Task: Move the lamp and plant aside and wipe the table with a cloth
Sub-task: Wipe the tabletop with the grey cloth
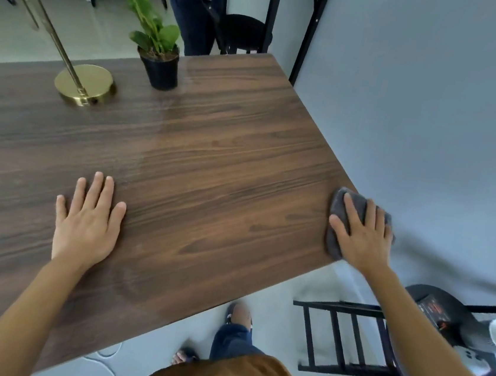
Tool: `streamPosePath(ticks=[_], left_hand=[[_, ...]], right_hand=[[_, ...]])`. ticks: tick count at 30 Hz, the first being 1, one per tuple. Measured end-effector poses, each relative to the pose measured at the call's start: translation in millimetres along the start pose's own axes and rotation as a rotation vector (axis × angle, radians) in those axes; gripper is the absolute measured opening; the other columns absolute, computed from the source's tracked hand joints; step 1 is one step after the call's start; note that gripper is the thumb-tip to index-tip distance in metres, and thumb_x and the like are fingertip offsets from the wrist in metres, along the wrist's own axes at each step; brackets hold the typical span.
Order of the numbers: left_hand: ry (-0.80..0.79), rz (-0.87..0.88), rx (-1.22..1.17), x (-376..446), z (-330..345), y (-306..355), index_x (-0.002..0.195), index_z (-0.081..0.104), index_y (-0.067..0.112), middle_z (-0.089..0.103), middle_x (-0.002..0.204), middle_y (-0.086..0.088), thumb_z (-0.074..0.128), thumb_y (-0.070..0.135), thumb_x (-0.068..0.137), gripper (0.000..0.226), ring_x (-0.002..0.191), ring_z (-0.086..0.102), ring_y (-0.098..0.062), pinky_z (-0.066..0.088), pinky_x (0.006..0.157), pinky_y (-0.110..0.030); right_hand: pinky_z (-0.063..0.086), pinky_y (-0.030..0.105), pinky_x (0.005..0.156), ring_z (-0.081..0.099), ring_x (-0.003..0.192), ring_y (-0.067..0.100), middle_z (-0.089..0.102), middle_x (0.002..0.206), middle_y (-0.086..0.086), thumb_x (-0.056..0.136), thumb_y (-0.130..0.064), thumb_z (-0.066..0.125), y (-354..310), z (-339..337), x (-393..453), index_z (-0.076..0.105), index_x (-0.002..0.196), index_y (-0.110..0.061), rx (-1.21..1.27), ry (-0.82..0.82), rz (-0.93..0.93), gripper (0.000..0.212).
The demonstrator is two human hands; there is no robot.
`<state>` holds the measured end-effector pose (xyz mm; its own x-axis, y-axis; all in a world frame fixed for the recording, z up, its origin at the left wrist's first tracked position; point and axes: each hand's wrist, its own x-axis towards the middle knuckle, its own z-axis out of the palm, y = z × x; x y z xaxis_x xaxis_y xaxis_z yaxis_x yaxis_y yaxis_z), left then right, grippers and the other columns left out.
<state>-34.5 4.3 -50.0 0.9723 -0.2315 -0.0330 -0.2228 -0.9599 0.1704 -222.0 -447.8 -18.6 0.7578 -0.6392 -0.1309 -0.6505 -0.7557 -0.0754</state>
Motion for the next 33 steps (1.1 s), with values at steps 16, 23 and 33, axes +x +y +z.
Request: streamPosePath(ticks=[16,23,33], left_hand=[[-0.014,0.006,-0.028,-11,-10,1,0.153,0.011,0.020,0.004,0.162,0.006,0.007,0.051,0.095,0.066,0.149,-0.003,-0.017,0.002,0.118,-0.046],[0.023,-0.139,-0.026,-34,-14,-39,0.153,0.013,0.019,0.005,0.161,0.005,0.010,0.050,0.095,0.066,0.149,0.000,-0.018,0.005,0.118,-0.047],[0.021,-0.256,-0.017,-53,-23,-79,0.153,0.013,0.024,0.006,0.162,0.006,0.019,0.043,0.100,0.057,0.149,-0.001,-0.020,0.003,0.118,-0.048]], right_hand=[[0.004,0.053,0.126,-0.005,0.156,0.028,-0.002,0.169,0.003,0.095,-0.071,0.018,-151,36,-80,0.001,0.156,-0.045,0.039,-0.092,-0.737,0.068],[0.008,0.055,0.123,0.003,0.156,0.030,0.002,0.170,0.002,0.087,-0.080,0.005,-98,14,-6,-0.006,0.153,-0.053,-0.067,-0.086,-0.493,0.072],[-0.006,0.062,0.122,-0.011,0.153,0.040,-0.011,0.168,0.013,0.097,-0.066,0.012,-358,18,72,-0.001,0.157,-0.041,-0.012,-0.190,-0.544,0.066]])
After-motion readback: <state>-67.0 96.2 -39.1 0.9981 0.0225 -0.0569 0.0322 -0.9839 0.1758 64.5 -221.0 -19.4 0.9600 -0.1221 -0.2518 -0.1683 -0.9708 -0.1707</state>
